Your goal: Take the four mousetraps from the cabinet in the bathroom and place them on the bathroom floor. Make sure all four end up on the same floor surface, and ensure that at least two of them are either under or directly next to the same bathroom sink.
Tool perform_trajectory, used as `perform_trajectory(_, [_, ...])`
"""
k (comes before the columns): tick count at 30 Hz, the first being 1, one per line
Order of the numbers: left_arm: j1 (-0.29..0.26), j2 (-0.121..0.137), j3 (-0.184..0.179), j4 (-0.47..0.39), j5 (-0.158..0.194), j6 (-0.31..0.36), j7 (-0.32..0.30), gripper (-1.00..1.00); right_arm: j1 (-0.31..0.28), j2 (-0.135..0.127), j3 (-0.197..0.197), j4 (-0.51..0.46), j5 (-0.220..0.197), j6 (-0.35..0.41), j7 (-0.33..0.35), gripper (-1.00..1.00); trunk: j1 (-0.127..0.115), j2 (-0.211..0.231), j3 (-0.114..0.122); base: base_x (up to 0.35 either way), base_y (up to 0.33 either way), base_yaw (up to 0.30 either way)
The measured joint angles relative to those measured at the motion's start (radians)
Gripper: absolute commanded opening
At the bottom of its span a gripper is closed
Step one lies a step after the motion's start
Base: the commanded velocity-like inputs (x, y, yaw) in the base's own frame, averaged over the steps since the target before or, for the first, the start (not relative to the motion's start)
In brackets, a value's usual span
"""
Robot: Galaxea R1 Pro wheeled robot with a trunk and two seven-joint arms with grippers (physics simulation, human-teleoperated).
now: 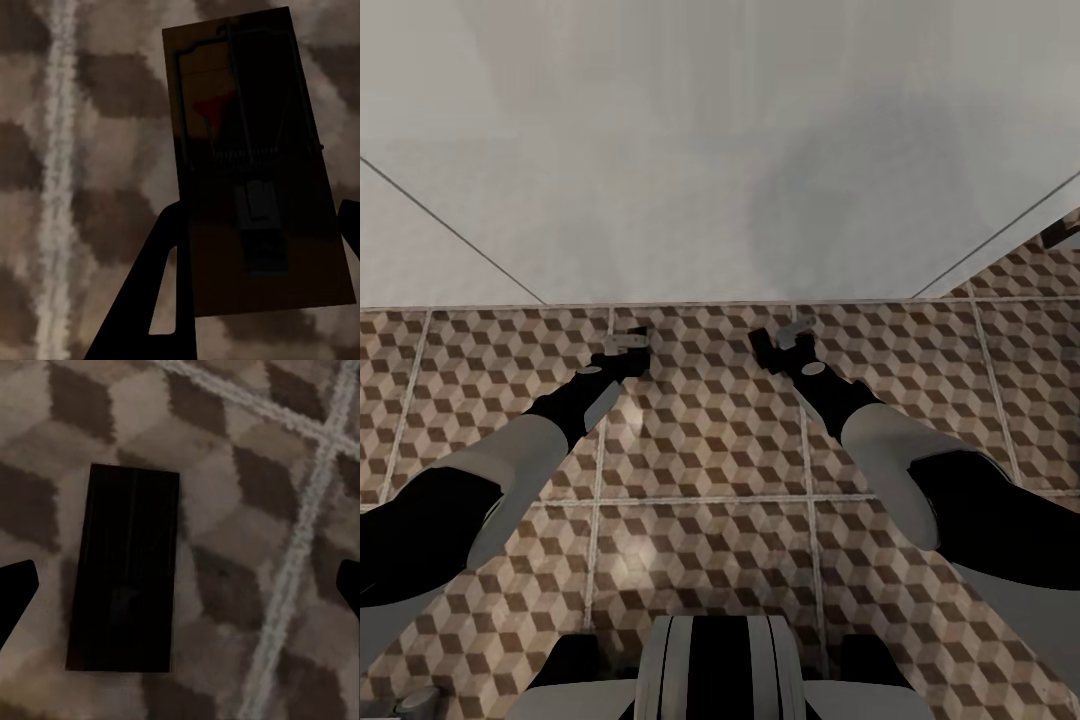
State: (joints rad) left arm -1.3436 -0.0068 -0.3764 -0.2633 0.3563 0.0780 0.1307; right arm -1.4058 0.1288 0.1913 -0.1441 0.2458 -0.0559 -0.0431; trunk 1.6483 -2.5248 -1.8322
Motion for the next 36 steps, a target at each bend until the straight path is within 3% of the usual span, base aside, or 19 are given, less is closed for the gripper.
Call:
perform_trajectory(24, [0.000, 0.000, 0.000, 0.000, 0.000, 0.000, 0.000, -1.00, 0.001, 0.000, 0.000, 0.000, 0.000, 0.000, 0.000, 1.00, 0.000, 0.000, 0.000, 0.000, 0.000, 0.000])
perform_trajectory(25, [0.000, 0.000, 0.000, 0.000, 0.000, 0.000, 0.000, 1.00, 0.001, 0.000, 0.000, 0.000, 0.000, 0.000, 0.000, 1.00, 0.000, 0.000, 0.000, 0.000, 0.000, 0.000])
perform_trajectory(36, [0.000, 0.000, -0.002, 0.001, 0.000, 0.000, 0.000, 1.00, 0.001, -0.001, 0.000, 0.000, 0.000, 0.000, 0.000, 1.00, 0.000, 0.000, 0.000, 0.000, 0.000, 0.000])
